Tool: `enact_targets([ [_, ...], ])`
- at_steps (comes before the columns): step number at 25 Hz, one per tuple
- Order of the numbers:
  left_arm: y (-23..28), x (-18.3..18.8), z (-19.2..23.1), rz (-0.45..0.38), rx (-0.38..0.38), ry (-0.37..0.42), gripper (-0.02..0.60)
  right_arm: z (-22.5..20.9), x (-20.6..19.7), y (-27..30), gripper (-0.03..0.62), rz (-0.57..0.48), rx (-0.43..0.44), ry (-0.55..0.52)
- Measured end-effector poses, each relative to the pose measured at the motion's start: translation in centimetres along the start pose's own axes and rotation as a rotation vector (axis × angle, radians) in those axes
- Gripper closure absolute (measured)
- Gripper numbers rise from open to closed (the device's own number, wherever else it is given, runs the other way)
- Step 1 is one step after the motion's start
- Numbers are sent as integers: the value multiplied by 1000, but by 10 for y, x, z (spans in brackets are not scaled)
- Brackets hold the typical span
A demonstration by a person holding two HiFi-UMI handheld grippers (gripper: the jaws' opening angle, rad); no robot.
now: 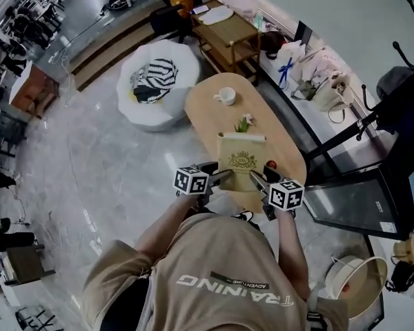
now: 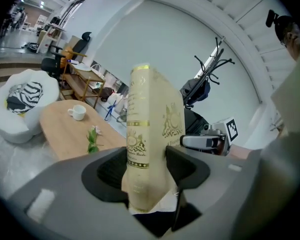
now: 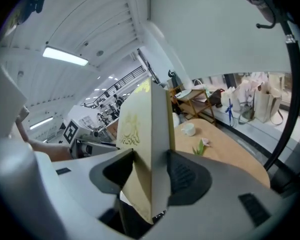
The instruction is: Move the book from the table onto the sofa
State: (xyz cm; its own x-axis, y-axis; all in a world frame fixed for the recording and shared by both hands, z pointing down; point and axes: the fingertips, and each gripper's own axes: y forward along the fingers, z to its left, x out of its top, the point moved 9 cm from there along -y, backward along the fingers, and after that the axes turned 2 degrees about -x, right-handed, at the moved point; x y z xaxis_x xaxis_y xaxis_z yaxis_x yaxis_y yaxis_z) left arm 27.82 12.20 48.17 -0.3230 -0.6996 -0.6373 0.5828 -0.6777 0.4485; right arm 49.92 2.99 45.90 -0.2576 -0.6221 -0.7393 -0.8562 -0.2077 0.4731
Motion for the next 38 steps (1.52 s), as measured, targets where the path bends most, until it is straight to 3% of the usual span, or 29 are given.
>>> enact_targets([
  [10,-129,-10,70,-142,107,-74,342,100,25,112,378,105,129,-115],
  [17,-196,-10,119,-164,130,-91,342,156,29,176,378,131,162,-136],
  [24,-242,-20,157,-157,133,-119,342,192,20,220,379,153,192,-122],
  [32,-284,-35,182,-256,202,-180,342,221,30,272,385,262,307,-192],
  [38,-293,-28,205,-307,255,-234,342,224,48,312,388,285,367,-225],
])
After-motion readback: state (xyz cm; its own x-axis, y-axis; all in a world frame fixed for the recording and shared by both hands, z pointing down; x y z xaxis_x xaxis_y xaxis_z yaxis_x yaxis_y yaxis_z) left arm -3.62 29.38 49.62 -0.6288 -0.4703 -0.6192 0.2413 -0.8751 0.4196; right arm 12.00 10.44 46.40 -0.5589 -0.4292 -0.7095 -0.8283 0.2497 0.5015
